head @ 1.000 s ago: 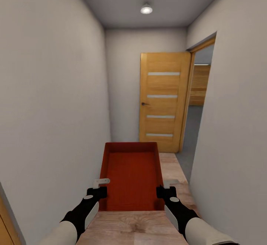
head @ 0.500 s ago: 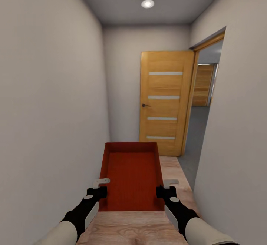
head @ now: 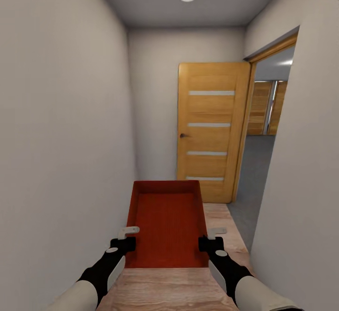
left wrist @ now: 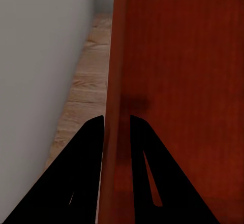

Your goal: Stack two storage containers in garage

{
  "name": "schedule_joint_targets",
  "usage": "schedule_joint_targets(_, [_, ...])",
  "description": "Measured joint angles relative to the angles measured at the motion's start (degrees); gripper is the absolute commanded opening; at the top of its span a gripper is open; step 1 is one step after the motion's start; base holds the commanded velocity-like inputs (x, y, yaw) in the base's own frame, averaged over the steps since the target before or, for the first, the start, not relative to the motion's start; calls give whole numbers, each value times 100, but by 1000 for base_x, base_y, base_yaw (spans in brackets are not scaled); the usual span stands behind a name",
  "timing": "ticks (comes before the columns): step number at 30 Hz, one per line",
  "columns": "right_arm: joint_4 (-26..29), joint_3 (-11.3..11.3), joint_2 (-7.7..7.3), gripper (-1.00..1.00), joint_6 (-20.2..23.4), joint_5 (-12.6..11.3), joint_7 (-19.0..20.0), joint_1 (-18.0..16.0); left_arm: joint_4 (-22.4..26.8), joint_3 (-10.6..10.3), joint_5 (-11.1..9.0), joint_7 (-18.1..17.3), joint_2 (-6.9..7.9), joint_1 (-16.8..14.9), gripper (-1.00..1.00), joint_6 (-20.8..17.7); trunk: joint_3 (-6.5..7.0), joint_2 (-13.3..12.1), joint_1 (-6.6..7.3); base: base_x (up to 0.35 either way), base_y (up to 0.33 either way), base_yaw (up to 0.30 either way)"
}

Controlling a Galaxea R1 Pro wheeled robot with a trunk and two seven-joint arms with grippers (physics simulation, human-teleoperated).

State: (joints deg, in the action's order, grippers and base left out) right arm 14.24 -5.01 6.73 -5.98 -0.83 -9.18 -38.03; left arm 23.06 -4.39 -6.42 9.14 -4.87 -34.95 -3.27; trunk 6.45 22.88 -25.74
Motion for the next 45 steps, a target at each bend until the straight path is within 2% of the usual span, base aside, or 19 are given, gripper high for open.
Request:
schedule_joint_targets(10, [0, -3, 5, -100, -5, 0, -13, 4, -4, 0, 2, -6, 4, 0, -100, 4, 0, 0, 0, 322, 0, -168])
schedule_joint_targets(45, [-1, -3, 6, -100, -8, -3, -9, 2, -1, -2, -1, -8, 6, 1, -100, 7, 0, 0, 0, 322, 0, -3])
